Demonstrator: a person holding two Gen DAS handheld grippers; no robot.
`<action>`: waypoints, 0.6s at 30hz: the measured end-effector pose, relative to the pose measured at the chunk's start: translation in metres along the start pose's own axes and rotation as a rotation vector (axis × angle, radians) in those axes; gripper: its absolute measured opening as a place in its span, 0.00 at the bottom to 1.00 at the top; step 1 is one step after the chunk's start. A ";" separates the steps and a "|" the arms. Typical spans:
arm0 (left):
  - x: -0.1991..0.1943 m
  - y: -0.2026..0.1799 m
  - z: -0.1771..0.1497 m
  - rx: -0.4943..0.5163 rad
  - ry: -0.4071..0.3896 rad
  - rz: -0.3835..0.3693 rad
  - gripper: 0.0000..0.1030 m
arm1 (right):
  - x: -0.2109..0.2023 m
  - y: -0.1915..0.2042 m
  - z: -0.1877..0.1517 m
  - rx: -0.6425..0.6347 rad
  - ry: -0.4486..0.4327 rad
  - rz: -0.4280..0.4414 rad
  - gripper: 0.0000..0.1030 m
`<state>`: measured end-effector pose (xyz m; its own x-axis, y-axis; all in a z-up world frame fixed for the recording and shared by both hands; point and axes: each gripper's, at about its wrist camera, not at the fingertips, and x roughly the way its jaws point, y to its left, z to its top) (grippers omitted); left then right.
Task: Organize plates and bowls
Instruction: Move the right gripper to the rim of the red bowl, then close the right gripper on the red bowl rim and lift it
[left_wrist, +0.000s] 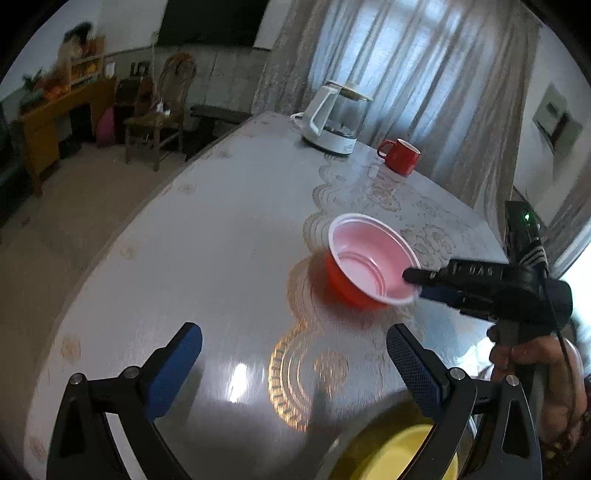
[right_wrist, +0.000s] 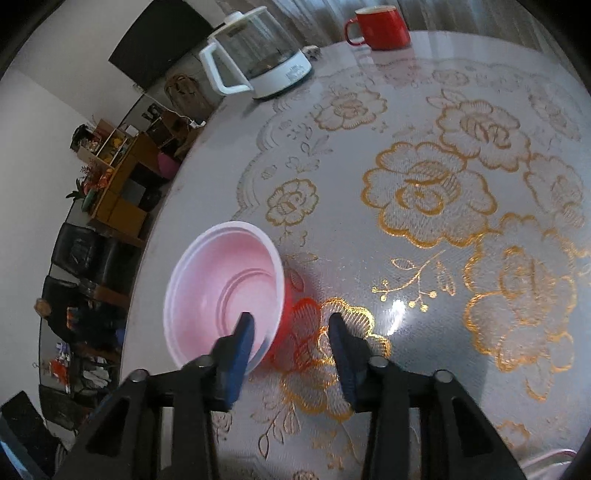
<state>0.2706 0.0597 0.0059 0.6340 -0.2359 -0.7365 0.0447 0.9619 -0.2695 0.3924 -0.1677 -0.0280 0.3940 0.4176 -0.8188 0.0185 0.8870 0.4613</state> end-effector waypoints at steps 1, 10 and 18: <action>0.004 -0.005 0.005 0.019 0.006 -0.001 0.97 | 0.003 -0.002 -0.001 0.006 0.003 0.015 0.31; 0.047 -0.041 0.044 0.137 0.001 -0.016 0.82 | 0.009 -0.004 -0.005 -0.023 0.005 0.017 0.21; 0.086 -0.053 0.048 0.146 0.100 -0.017 0.52 | 0.012 -0.005 -0.008 -0.050 0.022 0.008 0.21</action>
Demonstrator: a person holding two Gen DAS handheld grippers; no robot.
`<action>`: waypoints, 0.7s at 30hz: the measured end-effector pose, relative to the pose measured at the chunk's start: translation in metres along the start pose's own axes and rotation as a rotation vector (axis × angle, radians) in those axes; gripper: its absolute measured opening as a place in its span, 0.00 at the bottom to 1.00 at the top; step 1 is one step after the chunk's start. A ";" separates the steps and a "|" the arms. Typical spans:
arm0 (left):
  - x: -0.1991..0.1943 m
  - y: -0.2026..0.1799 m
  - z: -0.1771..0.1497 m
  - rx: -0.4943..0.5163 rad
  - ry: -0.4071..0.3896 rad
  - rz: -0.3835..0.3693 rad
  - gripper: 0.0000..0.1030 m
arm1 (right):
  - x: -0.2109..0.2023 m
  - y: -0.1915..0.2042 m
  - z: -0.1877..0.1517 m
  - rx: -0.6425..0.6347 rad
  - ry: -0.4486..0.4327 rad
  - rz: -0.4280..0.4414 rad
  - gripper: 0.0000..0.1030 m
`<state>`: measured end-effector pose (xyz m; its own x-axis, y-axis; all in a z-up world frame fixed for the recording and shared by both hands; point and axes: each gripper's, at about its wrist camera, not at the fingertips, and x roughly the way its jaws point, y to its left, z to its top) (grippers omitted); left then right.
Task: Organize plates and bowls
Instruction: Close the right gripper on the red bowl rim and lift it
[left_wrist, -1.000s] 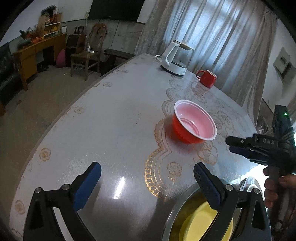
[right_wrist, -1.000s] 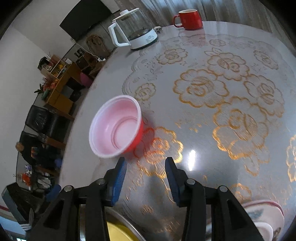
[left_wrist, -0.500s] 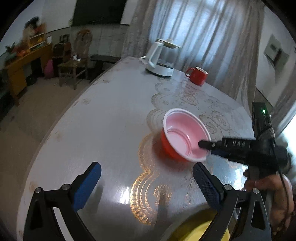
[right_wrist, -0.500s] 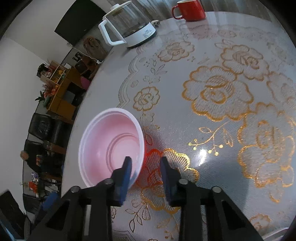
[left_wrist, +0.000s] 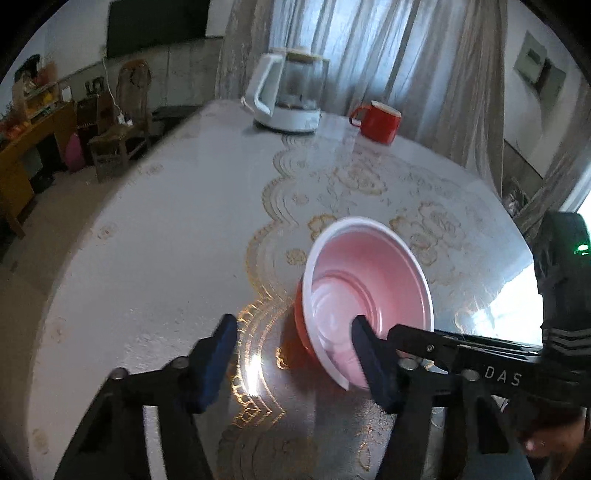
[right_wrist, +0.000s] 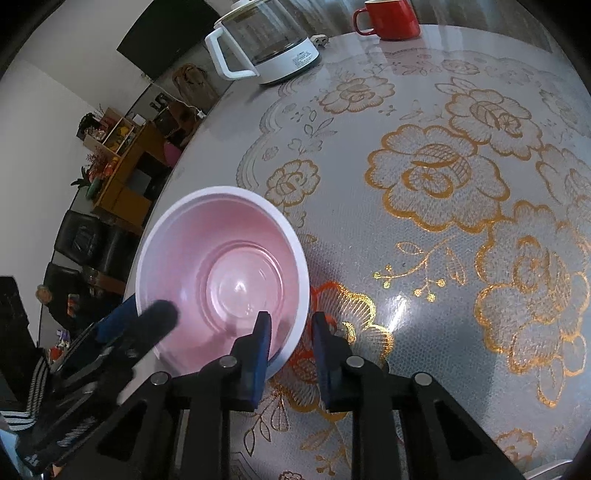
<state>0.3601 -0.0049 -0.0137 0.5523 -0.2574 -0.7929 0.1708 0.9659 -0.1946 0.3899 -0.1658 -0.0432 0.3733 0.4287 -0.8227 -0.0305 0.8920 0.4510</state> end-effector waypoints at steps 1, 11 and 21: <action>0.003 -0.001 0.000 -0.001 0.007 -0.006 0.43 | 0.000 0.000 -0.001 -0.001 0.000 -0.003 0.21; 0.007 -0.007 -0.006 0.036 0.051 -0.009 0.13 | -0.007 0.007 -0.004 -0.040 -0.040 -0.008 0.11; -0.029 -0.014 -0.022 0.059 -0.023 -0.013 0.13 | -0.034 0.017 -0.021 -0.060 -0.090 0.001 0.11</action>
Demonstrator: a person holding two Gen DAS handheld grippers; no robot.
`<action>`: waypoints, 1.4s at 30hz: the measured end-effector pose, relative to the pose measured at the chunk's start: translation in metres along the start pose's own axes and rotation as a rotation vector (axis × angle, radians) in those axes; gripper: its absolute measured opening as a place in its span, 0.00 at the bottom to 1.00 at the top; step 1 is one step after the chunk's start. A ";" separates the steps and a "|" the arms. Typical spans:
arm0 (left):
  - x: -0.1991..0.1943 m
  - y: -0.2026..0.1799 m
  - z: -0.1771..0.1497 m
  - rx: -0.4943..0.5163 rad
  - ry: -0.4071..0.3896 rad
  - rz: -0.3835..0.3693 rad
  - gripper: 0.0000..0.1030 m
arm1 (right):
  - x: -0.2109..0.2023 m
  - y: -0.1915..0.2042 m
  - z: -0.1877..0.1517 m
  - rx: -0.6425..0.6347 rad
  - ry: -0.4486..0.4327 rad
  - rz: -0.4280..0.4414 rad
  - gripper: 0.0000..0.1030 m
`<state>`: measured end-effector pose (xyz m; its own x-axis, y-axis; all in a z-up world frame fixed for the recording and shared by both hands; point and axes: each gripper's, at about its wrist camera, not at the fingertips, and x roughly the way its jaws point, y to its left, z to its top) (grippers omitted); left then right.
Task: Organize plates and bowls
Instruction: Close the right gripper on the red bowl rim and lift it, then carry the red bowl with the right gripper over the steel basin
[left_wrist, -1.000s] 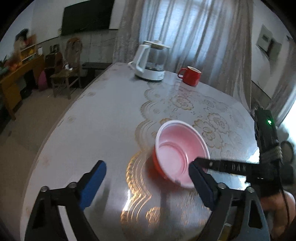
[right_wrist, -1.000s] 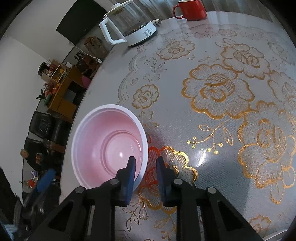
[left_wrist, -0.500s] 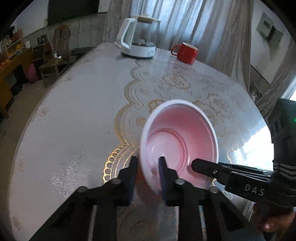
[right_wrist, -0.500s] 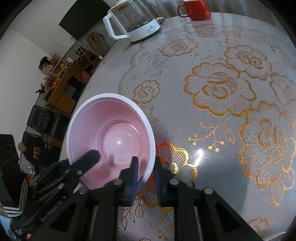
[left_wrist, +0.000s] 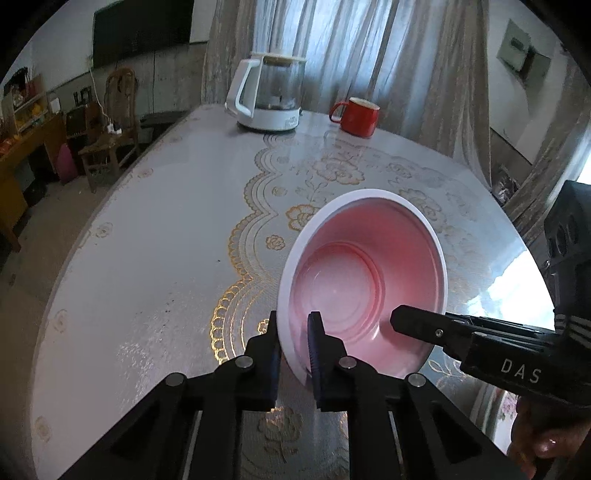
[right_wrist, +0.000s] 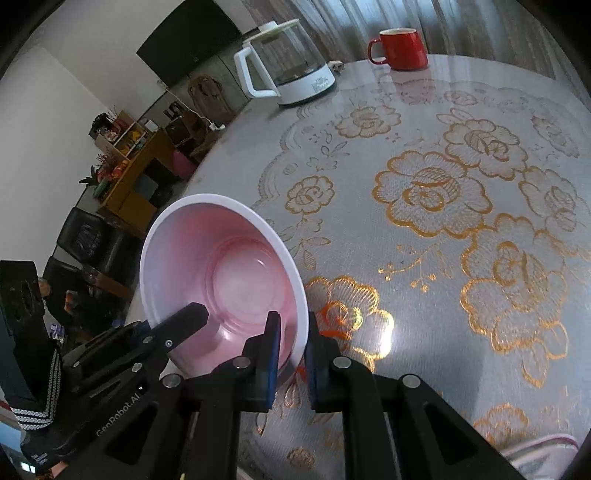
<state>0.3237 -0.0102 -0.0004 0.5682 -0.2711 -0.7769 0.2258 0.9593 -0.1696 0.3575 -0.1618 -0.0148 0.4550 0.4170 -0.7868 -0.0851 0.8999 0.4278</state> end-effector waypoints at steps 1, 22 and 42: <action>-0.007 -0.001 -0.003 0.004 -0.016 0.000 0.13 | -0.003 0.001 -0.002 -0.001 -0.004 0.002 0.11; -0.089 -0.014 -0.077 -0.072 -0.119 -0.101 0.13 | -0.092 0.023 -0.076 -0.004 -0.151 0.102 0.11; -0.124 -0.021 -0.137 -0.083 -0.111 -0.113 0.13 | -0.113 0.028 -0.144 0.012 -0.172 0.148 0.13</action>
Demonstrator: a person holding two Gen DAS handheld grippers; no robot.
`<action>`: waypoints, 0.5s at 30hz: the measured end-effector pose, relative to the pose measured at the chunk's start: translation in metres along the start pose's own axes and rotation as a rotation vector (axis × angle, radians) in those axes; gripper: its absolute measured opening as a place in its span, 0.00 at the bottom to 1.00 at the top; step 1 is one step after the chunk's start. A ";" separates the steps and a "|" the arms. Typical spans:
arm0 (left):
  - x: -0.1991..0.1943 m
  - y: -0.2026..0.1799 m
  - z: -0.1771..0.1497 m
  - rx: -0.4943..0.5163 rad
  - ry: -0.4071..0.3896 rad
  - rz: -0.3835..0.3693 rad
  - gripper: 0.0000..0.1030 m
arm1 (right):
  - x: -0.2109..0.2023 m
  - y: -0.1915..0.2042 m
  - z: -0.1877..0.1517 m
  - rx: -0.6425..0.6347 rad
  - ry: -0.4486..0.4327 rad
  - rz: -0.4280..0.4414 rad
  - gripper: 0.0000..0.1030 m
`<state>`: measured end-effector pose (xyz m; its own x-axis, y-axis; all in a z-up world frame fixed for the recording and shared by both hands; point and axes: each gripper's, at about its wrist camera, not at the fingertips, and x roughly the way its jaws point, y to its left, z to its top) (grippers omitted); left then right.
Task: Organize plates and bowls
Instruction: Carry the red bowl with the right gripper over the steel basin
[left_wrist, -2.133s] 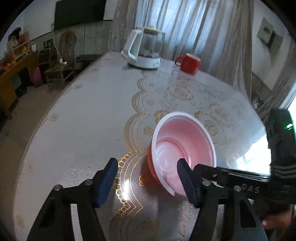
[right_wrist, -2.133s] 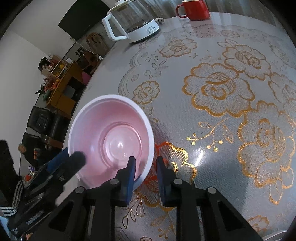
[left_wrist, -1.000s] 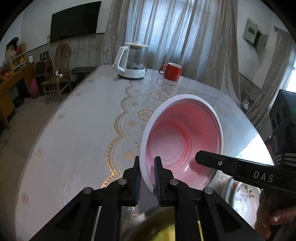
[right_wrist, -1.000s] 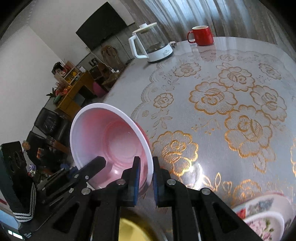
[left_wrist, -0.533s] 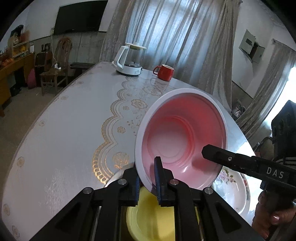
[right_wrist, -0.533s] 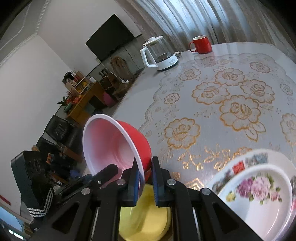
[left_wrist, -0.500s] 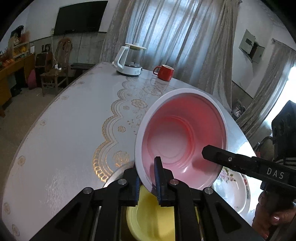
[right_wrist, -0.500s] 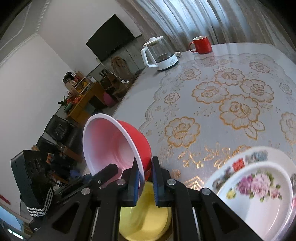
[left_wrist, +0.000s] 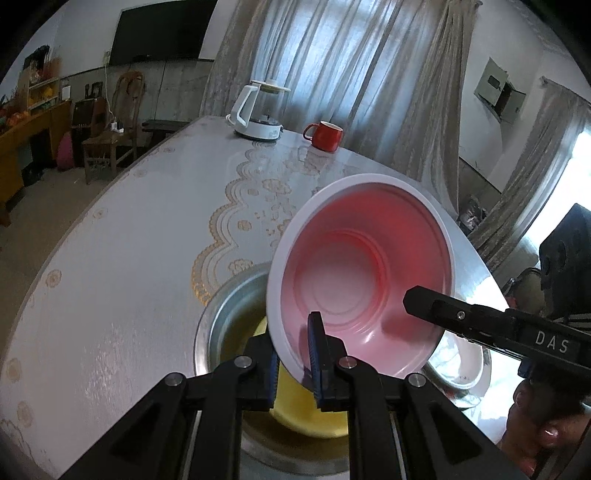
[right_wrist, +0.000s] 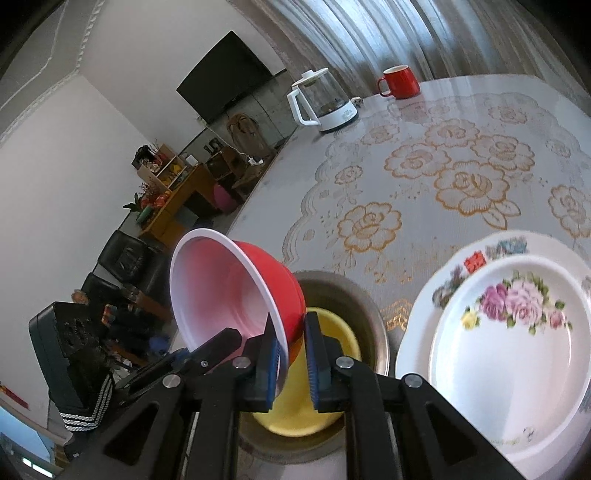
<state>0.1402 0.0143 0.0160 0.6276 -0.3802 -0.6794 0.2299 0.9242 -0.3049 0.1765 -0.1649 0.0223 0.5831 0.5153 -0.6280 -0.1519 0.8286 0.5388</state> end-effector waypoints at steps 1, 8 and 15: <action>-0.001 -0.001 -0.002 0.001 0.001 0.000 0.13 | 0.000 0.000 -0.001 0.002 0.001 0.001 0.13; 0.000 -0.004 -0.014 0.010 0.018 0.001 0.13 | -0.002 -0.005 -0.012 0.018 0.013 -0.004 0.13; 0.002 0.000 -0.028 0.005 0.049 0.005 0.13 | 0.004 -0.012 -0.025 0.066 0.064 -0.007 0.13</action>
<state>0.1205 0.0128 -0.0038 0.5915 -0.3767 -0.7129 0.2306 0.9262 -0.2982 0.1609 -0.1670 -0.0002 0.5315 0.5242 -0.6653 -0.0941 0.8171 0.5687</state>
